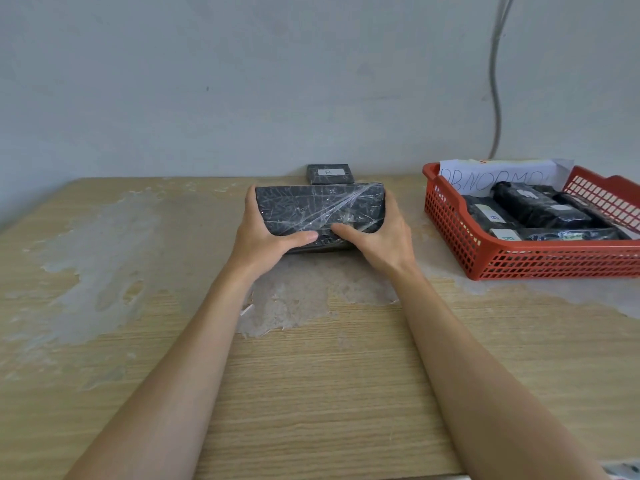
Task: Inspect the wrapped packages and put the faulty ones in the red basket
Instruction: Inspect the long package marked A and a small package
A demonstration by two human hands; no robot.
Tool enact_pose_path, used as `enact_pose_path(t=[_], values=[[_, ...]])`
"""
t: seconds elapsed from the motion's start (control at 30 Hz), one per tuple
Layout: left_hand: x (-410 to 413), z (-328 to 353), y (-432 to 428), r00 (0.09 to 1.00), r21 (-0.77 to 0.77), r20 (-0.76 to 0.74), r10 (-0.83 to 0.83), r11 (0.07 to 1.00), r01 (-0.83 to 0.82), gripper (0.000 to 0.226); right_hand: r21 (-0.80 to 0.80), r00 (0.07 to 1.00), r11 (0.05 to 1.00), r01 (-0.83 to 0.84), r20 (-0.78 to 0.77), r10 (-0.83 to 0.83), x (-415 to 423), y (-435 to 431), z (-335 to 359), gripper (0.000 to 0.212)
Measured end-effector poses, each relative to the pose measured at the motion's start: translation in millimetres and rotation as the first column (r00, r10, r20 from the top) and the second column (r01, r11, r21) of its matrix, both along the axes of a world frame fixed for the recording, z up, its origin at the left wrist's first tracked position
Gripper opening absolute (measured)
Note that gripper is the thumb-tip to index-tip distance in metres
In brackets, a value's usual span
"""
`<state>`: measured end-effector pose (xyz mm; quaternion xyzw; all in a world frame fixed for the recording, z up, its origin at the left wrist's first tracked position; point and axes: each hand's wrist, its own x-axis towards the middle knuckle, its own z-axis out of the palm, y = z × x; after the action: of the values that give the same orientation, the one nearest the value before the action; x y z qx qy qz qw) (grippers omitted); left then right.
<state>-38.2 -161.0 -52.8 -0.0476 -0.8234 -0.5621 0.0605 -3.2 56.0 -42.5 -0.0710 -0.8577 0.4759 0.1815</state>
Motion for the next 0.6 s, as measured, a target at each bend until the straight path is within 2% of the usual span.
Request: enact_pose_path(t=[0.13, 0.23, 0.3, 0.37, 0.43, 0.5, 0.6], values=[[-8.6, 0.5, -18.8, 0.997, 0.069, 0.062, -0.036, 0.997, 0.032, 0.13, -0.098, 0.997, 0.992, -0.079, -0.032, 0.076, -1.2, 8.9, -1.9, 0.116], [-8.4, 3.5, -20.7, 0.995, 0.196, 0.091, -0.042, 0.98, 0.023, 0.09, -0.341, 0.989, 0.932, -0.123, -0.114, 0.089, -0.1, 10.6, 1.0, 0.08], [-5.7, 6.6, -19.4, 0.996, 0.258, 0.078, -0.044, 0.966, 0.023, 0.066, -0.463, 0.989, 0.879, -0.113, -0.142, 0.052, -3.1, 11.5, 0.8, 0.067], [-3.8, 7.5, -17.0, 0.997, 0.29, 0.071, -0.038, 0.957, 0.016, 0.074, -0.496, 0.991, 0.866, -0.057, -0.13, -0.01, -4.2, 10.6, -0.5, 0.055], [-0.5, 10.1, -15.1, 0.997, 0.307, 0.05, -0.065, 0.951, 0.047, 0.103, -0.493, 0.987, 0.869, 0.028, -0.122, -0.101, -4.1, 6.7, 0.6, 0.045], [2.8, 11.5, -12.2, 0.994, 0.269, -0.003, -0.108, 0.957, 0.105, 0.117, -0.45, 0.977, 0.885, 0.116, -0.106, -0.182, -0.4, 3.3, 3.4, 0.046], [7.5, 8.7, -1.3, 0.996, 0.184, -0.085, 0.017, 0.983, -0.001, 0.092, -0.273, 0.99, 0.958, 0.086, -0.082, -0.112, 6.3, 0.6, 4.4, 0.086]])
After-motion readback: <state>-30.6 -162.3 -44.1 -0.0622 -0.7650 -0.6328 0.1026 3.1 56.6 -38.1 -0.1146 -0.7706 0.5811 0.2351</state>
